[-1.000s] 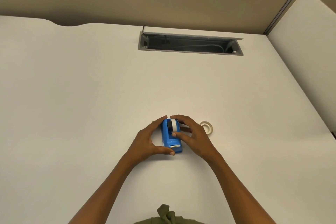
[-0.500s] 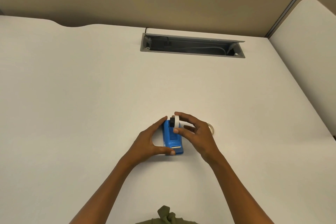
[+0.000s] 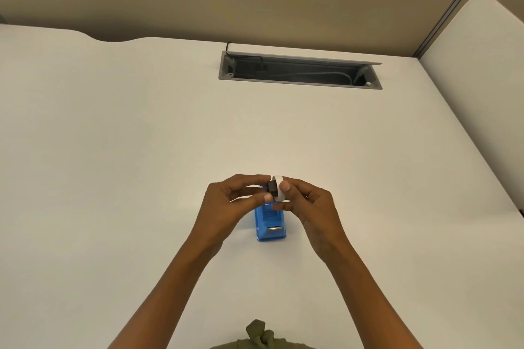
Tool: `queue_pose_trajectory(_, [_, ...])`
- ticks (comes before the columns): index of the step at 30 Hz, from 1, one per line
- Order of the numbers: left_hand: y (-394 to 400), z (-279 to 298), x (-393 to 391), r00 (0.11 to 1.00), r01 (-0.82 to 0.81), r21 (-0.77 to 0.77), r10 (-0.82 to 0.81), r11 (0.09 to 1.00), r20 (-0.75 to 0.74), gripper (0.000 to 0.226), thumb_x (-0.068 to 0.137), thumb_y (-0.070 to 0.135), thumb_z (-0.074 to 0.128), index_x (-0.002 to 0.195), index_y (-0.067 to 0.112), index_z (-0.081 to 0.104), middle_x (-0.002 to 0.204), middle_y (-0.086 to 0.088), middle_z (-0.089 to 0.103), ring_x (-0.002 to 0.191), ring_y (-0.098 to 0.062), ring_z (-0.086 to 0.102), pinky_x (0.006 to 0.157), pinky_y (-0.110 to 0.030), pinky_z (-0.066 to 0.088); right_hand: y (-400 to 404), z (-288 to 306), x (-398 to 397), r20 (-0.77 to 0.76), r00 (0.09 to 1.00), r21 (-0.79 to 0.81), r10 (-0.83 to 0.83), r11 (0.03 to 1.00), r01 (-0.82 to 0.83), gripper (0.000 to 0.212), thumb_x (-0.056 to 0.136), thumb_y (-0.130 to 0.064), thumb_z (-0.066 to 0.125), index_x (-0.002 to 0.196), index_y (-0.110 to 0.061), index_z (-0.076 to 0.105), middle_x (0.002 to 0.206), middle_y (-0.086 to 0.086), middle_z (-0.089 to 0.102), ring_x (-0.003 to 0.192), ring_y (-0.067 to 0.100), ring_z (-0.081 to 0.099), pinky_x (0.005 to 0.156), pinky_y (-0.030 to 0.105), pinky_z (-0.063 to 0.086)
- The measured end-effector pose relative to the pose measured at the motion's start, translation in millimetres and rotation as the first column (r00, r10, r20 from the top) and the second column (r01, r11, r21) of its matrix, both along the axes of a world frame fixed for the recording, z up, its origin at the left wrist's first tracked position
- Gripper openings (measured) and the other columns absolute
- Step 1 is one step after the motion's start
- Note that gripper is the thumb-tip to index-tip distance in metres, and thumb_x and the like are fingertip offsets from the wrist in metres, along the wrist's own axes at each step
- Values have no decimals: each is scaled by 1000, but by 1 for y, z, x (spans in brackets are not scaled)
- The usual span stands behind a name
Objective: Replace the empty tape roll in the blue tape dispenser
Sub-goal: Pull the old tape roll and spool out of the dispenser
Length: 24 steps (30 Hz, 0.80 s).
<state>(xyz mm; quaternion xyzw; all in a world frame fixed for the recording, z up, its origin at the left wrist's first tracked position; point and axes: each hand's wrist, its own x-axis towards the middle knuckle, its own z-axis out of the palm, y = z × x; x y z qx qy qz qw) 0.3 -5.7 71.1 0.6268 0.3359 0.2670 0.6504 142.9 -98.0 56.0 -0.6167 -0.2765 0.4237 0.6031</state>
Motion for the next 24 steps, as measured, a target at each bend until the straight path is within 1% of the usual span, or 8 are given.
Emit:
queue_pose_trajectory(4, [-7, -1, 3, 1000, -19, 1, 19, 1000, -24, 30, 70, 10, 79, 95, 25, 74, 96, 6, 74, 90, -9, 69, 78, -17, 53, -3, 1, 0, -46, 999, -14, -7, 1000, 6, 40, 75, -43, 65, 99, -11, 74, 95, 7, 77, 86, 22, 70, 73, 29, 57])
queue_pose_trajectory(6, [-10, -1, 5, 999, -48, 8, 48, 999, -19, 27, 69, 11, 79, 93, 23, 74, 92, 6, 75, 87, -9, 70, 76, -14, 51, -5, 1, -2, -58, 998, -18, -15, 1000, 14, 39, 72, -46, 66, 93, -14, 76, 88, 5, 77, 80, 20, 70, 68, 26, 57])
queue_pose_trajectory(9, [-13, -1, 6, 998, -54, 3, 54, 999, -17, 23, 72, 13, 77, 93, 24, 75, 90, 7, 75, 87, -7, 69, 74, -10, 49, -6, 0, -3, -61, 998, -22, -31, 999, 30, 44, 69, -48, 68, 91, -10, 76, 82, 4, 77, 77, 20, 70, 66, 24, 56])
queue_pose_trajectory(12, [-12, 0, 6, 998, -52, -31, 51, 998, -29, 22, 74, 14, 76, 92, 25, 76, 90, 7, 76, 89, -8, 70, 77, -14, 52, -5, 0, -4, -54, 998, -28, -39, 999, 38, 45, 67, -50, 69, 89, -11, 77, 80, 4, 76, 74, 20, 69, 69, 28, 57])
queue_pose_trajectory(16, [-11, 1, 6, 998, -54, -41, 53, 998, -24, 21, 73, 13, 76, 93, 20, 76, 89, 3, 77, 88, -11, 71, 80, -18, 54, -5, -1, -6, -33, 999, -8, -41, 999, 41, 44, 67, -53, 69, 88, -15, 77, 80, 2, 76, 74, 20, 69, 74, 30, 58])
queue_pose_trajectory(18, [-11, 1, 5, 998, -62, -62, 61, 996, -14, 20, 74, 13, 75, 93, 20, 76, 90, 3, 77, 88, -12, 71, 79, -17, 54, -6, -1, -5, -20, 999, -5, -32, 999, 32, 44, 68, -51, 69, 91, -15, 76, 82, 2, 77, 76, 19, 70, 75, 31, 59])
queue_pose_trajectory(21, [-11, 1, 4, 998, -67, -81, 67, 994, -6, 20, 75, 12, 74, 94, 20, 76, 90, 3, 77, 88, -11, 71, 76, -14, 53, -6, -1, -4, -2, 1000, -15, -25, 1000, 25, 46, 70, -46, 69, 97, -9, 74, 83, 2, 76, 77, 19, 70, 81, 38, 58])
queue_pose_trajectory(24, [-12, 2, 5, 998, -65, -71, 63, 995, -20, 21, 76, 11, 73, 96, 16, 75, 94, -1, 76, 91, -13, 70, 83, -20, 53, -6, -2, -4, 9, 1000, -10, -21, 1000, 21, 46, 71, -44, 69, 100, -9, 73, 84, 4, 76, 77, 19, 70, 83, 38, 58])
